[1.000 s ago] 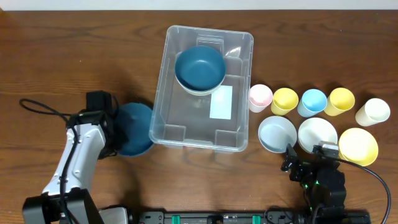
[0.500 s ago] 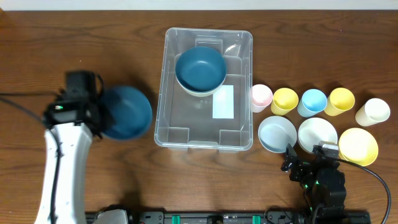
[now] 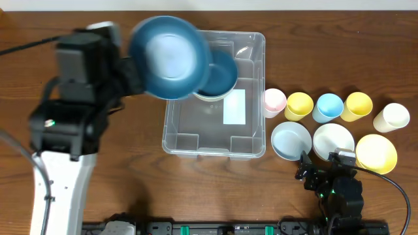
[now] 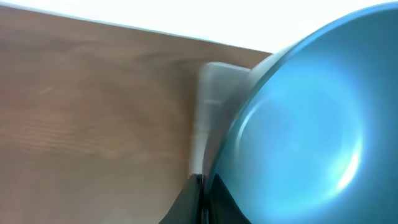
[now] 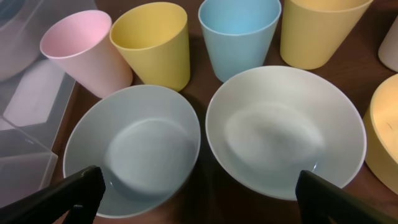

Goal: Pack container
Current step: 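Lift the second teal bowl and stack it onto the bowls in the bin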

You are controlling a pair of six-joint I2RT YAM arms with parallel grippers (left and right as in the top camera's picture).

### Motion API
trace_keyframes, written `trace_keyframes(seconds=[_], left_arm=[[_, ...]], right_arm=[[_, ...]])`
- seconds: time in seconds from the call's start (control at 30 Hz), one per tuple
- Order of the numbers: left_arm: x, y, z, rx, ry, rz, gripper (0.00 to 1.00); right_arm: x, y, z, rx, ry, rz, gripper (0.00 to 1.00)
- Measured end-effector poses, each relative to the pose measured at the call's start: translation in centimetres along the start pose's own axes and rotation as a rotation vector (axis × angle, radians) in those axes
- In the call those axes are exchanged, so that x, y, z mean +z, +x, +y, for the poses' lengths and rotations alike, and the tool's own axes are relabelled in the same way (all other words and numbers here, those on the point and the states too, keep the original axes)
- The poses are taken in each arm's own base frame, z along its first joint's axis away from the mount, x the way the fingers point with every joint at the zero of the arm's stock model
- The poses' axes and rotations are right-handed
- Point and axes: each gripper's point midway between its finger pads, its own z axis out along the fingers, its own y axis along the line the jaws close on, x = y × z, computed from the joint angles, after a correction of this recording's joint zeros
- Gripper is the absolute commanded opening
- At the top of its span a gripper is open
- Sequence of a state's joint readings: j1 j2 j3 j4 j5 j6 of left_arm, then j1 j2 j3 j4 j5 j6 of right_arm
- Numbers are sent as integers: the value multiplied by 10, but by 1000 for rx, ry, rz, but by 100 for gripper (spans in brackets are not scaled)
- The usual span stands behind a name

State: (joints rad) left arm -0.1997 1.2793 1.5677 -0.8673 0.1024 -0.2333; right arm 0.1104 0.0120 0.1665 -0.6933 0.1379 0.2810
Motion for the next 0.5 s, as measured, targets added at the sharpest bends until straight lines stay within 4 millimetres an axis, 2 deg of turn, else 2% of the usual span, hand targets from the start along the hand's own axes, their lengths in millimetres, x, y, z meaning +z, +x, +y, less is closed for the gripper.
trace_keyframes(seconds=[0.13, 0.2, 0.3, 0.4, 0.5], left_arm=[[39, 14, -45, 75, 94, 70, 6], [67, 29, -54, 97, 91, 134, 6], [117, 54, -51, 105, 42, 236, 6], [157, 72, -42, 103, -5, 297, 6], [186, 84, -34, 103, -49, 325, 6]], right_arm=[[0, 0, 0, 0, 0, 0, 99], [0, 0, 0, 0, 0, 0, 99], [0, 0, 0, 0, 0, 0, 99], [0, 0, 0, 0, 0, 0, 99], [0, 0, 0, 0, 0, 0, 99]])
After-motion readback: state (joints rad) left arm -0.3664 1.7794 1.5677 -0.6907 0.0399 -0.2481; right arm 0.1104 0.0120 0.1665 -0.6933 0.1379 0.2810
